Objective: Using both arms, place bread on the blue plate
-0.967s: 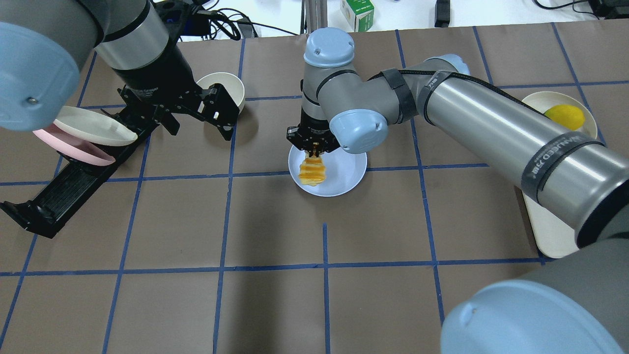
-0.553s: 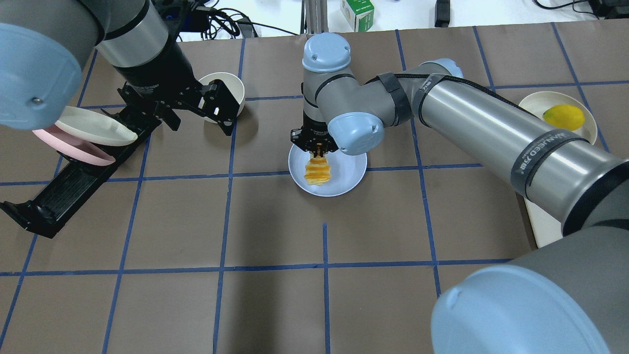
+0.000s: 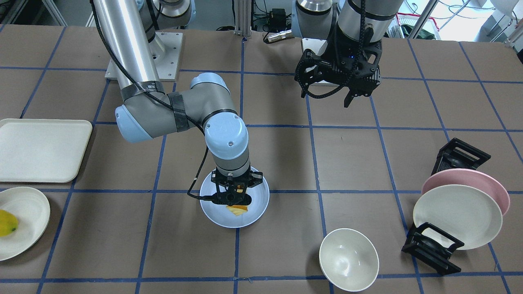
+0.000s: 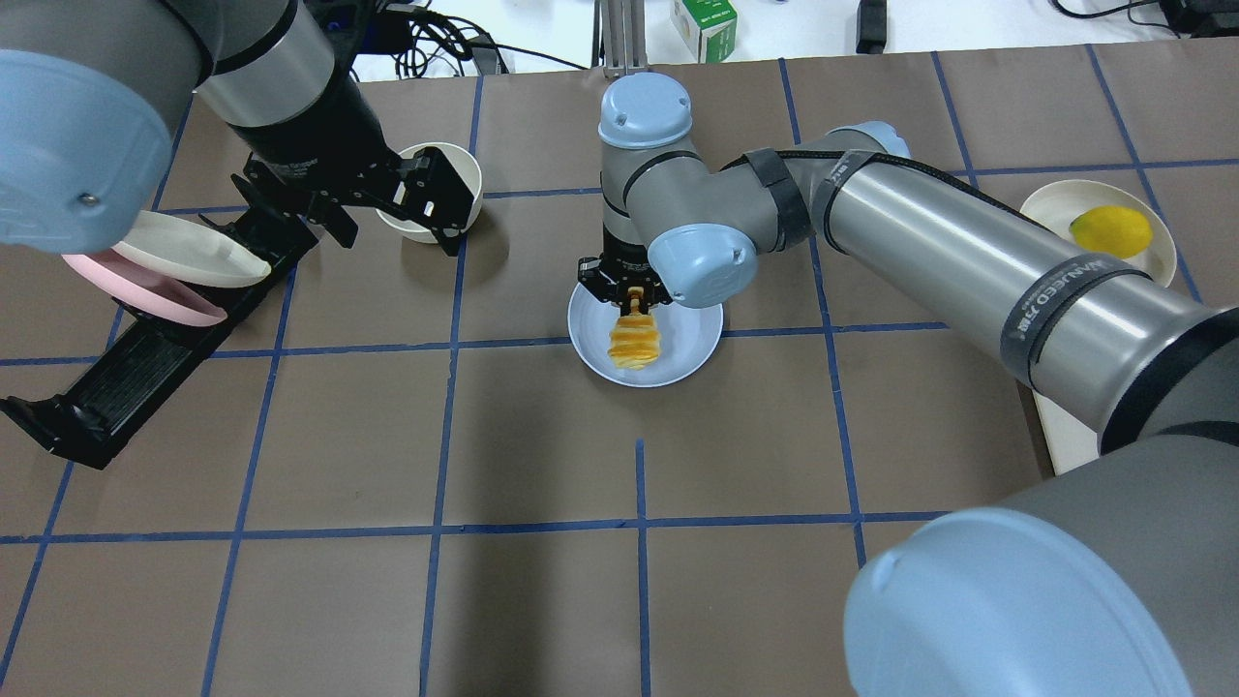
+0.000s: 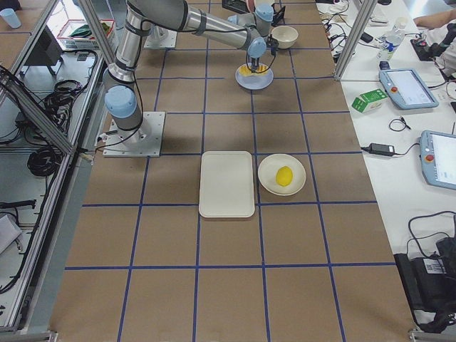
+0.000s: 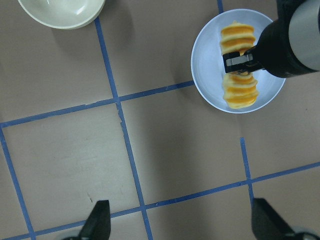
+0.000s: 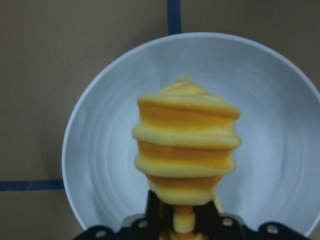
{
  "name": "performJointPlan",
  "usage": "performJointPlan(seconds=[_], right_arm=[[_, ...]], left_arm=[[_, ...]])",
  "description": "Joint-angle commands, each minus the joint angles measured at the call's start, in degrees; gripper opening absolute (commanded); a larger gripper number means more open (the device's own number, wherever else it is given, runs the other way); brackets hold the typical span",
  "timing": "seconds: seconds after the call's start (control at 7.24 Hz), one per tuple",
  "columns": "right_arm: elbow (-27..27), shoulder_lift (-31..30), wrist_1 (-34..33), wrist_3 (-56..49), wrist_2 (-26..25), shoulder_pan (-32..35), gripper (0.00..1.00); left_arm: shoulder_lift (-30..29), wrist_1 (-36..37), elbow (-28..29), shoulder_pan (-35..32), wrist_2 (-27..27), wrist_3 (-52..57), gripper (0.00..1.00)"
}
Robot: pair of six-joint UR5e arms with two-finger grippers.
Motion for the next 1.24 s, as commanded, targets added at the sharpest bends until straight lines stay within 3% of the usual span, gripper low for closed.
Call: performJointPlan(seconds=[0.0,0.55,0.83,1.11], right_arm=[[-0.7,-0.9,0.7,-0.1,0.0,-1.3,1.0],[-1.9,-7.3,6.6,-1.7,0.5,-7.7,1.0],[-2.2,-13.2,8.7,-18.5,-10.2,-10.7,1.0],[-1.0,-17.1,17.6,-28.2,-9.6,-19.5,1.0]], left_arm=[[0.1,0.5,0.0,0.0,0.0,-0.6,1.0],[0.1,0.5,0.0,0.0,0.0,0.1,1.0],[0.1,0.5,0.0,0.0,0.0,0.1,1.0],[0.2,0.4,0.0,0.0,0.0,0.1,1.0]])
